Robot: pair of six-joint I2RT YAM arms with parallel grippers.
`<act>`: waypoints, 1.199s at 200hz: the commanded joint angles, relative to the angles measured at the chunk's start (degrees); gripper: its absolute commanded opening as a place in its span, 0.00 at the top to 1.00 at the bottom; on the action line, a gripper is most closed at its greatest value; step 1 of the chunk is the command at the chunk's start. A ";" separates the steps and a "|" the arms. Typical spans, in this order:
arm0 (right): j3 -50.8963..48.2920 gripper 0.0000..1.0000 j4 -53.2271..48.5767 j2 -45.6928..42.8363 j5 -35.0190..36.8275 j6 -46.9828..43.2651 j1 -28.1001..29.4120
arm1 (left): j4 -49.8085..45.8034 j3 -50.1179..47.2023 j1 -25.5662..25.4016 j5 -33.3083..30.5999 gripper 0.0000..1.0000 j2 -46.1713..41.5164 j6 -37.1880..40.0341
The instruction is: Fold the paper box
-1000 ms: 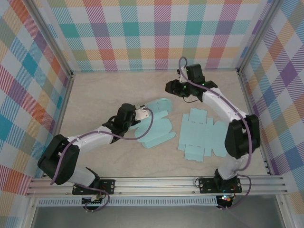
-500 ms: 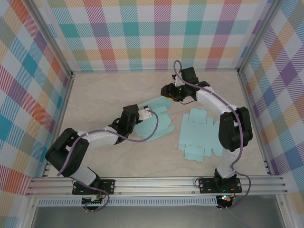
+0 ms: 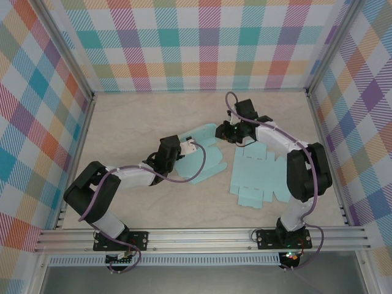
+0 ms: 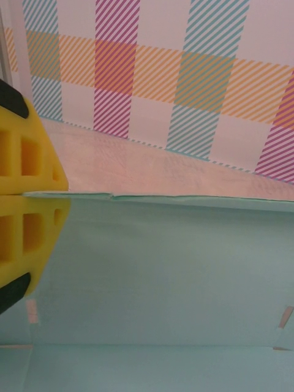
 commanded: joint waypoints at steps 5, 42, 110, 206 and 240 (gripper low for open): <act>-1.86 0.85 4.77 2.69 -2.66 2.03 0.00 | -0.64 1.64 0.73 0.46 1.00 0.26 -1.70; 1.72 0.81 5.08 8.09 -1.51 1.53 0.09 | -1.79 2.38 1.42 -0.05 1.00 0.51 -3.64; 14.31 0.64 2.65 19.04 3.51 -1.94 -0.68 | -6.55 4.02 4.25 5.45 1.00 -1.70 -10.52; 16.14 0.56 4.82 23.67 0.09 -0.50 -0.88 | -6.26 4.58 4.25 4.32 1.00 -1.10 -12.82; 12.87 0.64 9.88 22.34 -5.16 2.63 -0.88 | -6.28 5.12 4.25 3.50 1.00 -0.49 -13.50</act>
